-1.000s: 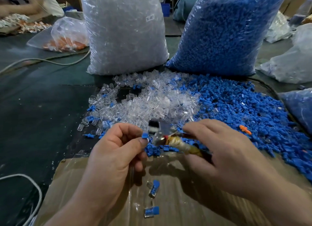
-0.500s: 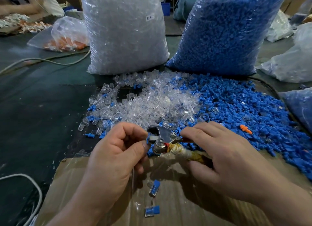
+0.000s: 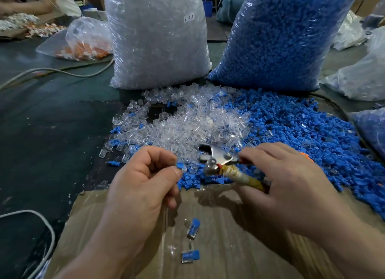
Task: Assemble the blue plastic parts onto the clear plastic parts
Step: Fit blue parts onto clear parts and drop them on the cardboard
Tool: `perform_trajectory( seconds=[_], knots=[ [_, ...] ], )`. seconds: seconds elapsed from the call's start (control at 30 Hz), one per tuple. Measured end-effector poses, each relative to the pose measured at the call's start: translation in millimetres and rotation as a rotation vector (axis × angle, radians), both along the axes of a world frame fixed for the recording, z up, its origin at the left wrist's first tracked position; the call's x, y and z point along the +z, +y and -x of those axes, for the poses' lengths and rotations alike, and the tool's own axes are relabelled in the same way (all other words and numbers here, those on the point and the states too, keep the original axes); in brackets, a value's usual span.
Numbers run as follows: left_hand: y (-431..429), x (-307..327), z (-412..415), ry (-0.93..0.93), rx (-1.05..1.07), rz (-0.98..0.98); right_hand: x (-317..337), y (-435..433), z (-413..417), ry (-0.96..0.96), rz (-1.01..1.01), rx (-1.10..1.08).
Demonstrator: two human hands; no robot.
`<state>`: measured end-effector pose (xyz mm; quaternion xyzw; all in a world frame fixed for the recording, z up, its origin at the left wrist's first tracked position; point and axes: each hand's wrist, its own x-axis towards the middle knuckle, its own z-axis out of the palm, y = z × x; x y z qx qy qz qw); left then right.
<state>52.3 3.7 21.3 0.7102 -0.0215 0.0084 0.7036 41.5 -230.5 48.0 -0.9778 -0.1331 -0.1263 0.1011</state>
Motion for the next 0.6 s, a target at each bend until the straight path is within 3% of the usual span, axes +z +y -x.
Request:
perform_trajectory(
  seconds=[0.17,0.3,0.47,0.6],
  knots=[
    [-12,1,4,0.194,-0.105,-0.001,-5,-1,-22,0.081,0.162,-0.142],
    [-14,0,5,0.207,-0.070,-0.045,-6,0,-28,0.164,0.190,-0.151],
    [-18,0,7,0.163,-0.058,-0.099,-1,18,-9,-0.088,0.014,-0.010],
    [-20,-2,12,0.080,-0.065,-0.156,-5,45,4,-0.149,0.005,0.223]
  ],
)
